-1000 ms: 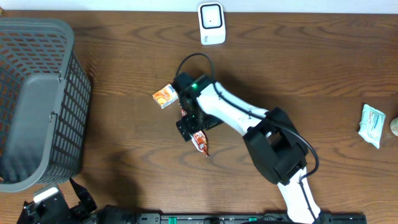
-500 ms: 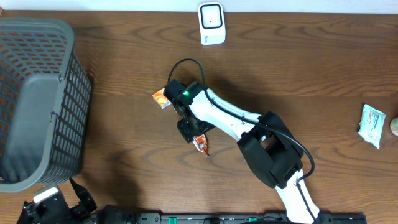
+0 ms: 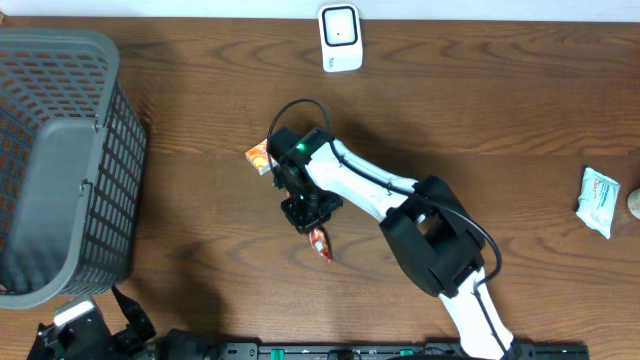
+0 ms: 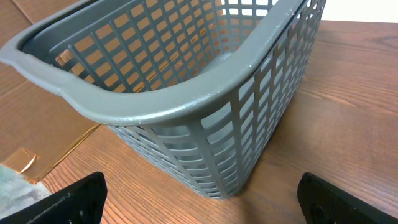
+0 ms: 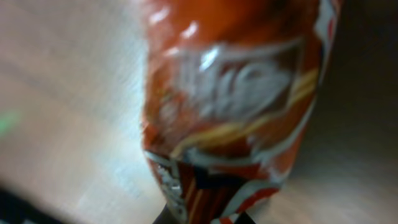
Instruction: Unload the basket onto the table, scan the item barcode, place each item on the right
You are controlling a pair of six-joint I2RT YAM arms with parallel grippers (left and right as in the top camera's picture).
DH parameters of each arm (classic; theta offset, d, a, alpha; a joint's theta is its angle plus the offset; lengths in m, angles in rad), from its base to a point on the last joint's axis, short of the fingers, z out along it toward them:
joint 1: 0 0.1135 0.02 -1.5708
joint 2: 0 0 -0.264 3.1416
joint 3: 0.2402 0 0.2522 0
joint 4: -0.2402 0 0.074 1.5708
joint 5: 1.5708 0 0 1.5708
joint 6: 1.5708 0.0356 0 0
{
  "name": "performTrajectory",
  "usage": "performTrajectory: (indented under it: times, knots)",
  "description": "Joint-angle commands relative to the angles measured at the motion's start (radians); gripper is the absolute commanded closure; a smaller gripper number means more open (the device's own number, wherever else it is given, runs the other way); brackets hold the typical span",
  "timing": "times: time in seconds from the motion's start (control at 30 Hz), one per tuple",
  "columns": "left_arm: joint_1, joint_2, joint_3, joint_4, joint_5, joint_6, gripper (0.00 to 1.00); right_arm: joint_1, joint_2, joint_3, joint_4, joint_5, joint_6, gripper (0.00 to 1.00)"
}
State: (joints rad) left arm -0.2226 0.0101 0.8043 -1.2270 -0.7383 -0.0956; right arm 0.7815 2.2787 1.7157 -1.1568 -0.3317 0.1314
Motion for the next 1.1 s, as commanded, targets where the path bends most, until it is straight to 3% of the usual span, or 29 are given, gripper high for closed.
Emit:
performTrajectory:
  times: [0.0,0.37,0.6,0.87,1.07]
  knots:
    - [0.003,-0.007,0.001,0.0,-0.005,0.013,0.02,-0.034,0.055,0.035,-0.053,-0.235,-0.177,0.99]
    - [0.003,-0.007,0.001,0.0,-0.005,0.013,0.02,-0.212,0.055,0.057,-0.313,-0.713,-0.719,0.99]
    - [0.003,-0.007,0.001,0.0,-0.006,0.013,0.02,-0.275,0.055,0.057,-0.53,-0.784,-1.011,0.99]
    - [0.003,-0.007,0.001,0.0,-0.005,0.013,0.02,-0.277,0.003,0.056,-0.546,-0.813,-1.03,0.99]
    - [0.003,-0.007,0.001,0.0,-0.006,0.013,0.02,-0.277,-0.151,0.056,-0.546,-0.836,-1.008,0.99]
